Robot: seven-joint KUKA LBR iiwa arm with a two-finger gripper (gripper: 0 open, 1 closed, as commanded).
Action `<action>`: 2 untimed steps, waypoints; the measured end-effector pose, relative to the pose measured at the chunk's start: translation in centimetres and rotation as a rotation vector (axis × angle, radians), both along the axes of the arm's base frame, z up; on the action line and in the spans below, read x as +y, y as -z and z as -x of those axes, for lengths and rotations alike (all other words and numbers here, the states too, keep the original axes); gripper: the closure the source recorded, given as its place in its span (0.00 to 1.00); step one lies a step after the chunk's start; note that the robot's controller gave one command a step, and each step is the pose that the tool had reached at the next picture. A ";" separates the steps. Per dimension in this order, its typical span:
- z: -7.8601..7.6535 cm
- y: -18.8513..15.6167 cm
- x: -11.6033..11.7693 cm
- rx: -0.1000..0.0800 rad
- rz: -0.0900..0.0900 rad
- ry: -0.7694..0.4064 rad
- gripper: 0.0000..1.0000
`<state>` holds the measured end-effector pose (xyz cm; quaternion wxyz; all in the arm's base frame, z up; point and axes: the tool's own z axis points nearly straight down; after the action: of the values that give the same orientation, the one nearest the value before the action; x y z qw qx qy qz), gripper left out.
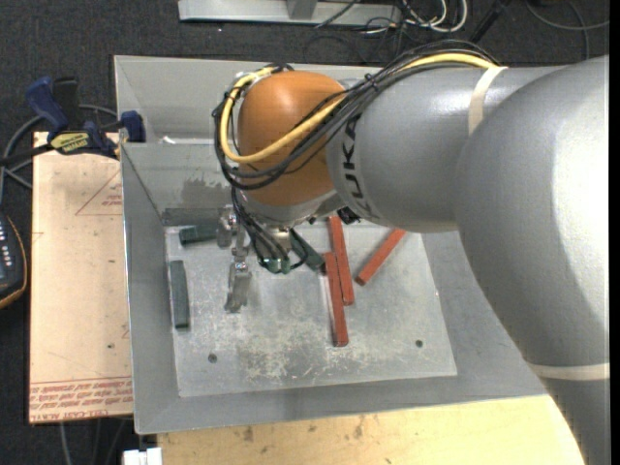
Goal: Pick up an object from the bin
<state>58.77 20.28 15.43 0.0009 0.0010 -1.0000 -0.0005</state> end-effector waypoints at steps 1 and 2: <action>-2.2 -3.0 -13.5 -0.007 0.003 0.144 0.00; 1.8 8.5 -21.4 -0.006 0.000 -0.072 0.00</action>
Offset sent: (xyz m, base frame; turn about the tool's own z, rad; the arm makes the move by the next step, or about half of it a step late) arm 0.0203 -0.1295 0.0290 0.1347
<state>57.00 -1.09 6.90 -0.0019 0.0372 -0.9993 -0.0005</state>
